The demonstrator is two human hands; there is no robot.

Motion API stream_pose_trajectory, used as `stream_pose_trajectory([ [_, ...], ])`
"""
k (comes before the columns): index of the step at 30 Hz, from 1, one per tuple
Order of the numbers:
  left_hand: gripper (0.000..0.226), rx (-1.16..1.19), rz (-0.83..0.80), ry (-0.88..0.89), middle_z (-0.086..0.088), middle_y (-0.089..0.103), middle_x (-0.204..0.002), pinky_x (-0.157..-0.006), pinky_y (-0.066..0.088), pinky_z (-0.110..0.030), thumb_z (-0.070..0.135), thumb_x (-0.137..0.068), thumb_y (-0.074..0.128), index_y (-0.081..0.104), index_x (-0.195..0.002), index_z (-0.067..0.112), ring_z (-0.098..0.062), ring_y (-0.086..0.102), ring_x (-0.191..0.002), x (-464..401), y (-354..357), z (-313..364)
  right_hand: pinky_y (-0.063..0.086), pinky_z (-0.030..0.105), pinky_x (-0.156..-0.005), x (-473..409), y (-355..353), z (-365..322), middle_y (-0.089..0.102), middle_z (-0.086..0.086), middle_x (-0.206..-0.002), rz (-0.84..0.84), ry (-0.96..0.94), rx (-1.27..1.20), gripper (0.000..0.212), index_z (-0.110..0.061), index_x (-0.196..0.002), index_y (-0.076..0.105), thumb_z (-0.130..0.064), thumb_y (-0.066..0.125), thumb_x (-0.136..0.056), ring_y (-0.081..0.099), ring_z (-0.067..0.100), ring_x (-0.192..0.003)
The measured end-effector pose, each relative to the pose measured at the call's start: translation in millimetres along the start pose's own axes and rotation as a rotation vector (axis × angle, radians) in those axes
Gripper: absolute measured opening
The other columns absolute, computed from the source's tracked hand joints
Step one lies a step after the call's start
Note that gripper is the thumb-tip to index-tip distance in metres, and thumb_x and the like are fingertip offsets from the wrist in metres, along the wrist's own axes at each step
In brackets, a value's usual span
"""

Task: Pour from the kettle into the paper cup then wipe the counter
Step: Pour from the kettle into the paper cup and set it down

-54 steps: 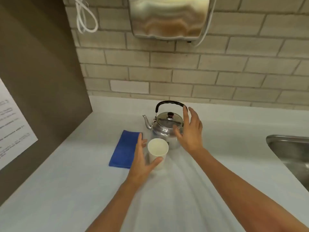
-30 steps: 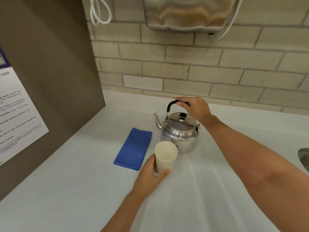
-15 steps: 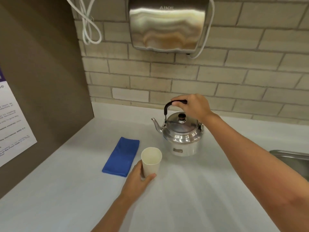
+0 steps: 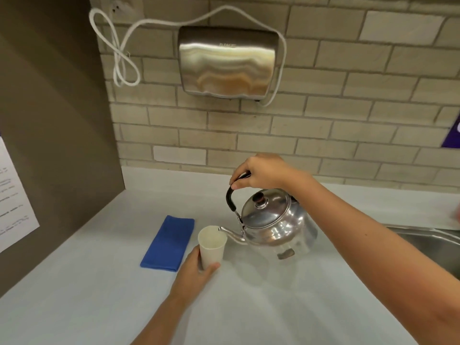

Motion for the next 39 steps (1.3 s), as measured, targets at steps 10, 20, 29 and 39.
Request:
stream_pose_trajectory([
  [10,0.063,-0.01,-0.001,0.0,0.014,0.049,-0.121,-0.092,0.042,-0.024,0.036,-0.078,0.07,0.037,-0.131,0.028,-0.008,0.05,-0.111,-2,0,-4,0.029,0.022,-0.047,-3,-4,-25,0.054,-0.018,-0.068,-0.033,-0.086,0.157,0.021,-0.038,-0.093,0.069,-0.051,0.063,-0.079,0.051,0.01,-0.068],
  [20,0.063,-0.058,0.03,0.008,0.014,0.05,-0.117,-0.088,0.041,-0.023,0.037,-0.077,0.071,0.039,-0.13,0.025,-0.008,0.051,-0.108,-3,1,-4,0.027,0.023,-0.046,-2,-10,-31,0.042,-0.022,-0.052,-0.045,-0.077,0.159,0.02,-0.038,-0.092,0.07,-0.051,0.064,-0.079,0.039,-0.001,-0.053],
  [29,0.065,-0.049,0.027,0.009,0.011,0.051,-0.12,-0.09,0.043,-0.025,0.036,-0.077,0.071,0.038,-0.132,0.023,-0.009,0.05,-0.109,-3,1,-4,0.027,0.023,-0.046,0,-14,-36,0.041,-0.023,-0.053,-0.053,-0.094,0.191,0.02,-0.037,-0.094,0.069,-0.05,0.062,-0.081,0.039,-0.001,-0.053],
  [39,0.068,-0.072,0.03,-0.006,0.013,0.045,-0.12,-0.092,0.04,-0.025,0.037,-0.078,0.07,0.035,-0.135,0.023,-0.007,0.046,-0.108,-3,2,-4,0.024,0.023,-0.046,3,-14,-37,0.04,-0.022,-0.053,-0.057,-0.097,0.19,0.02,-0.036,-0.094,0.07,-0.049,0.062,-0.081,0.037,-0.001,-0.052],
])
Point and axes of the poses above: each hand's wrist, its own x-axis away from the middle knuckle, its own y-axis out of the palm, z = x × y, the point moved 1 cm from there along -x, towards the middle knuckle
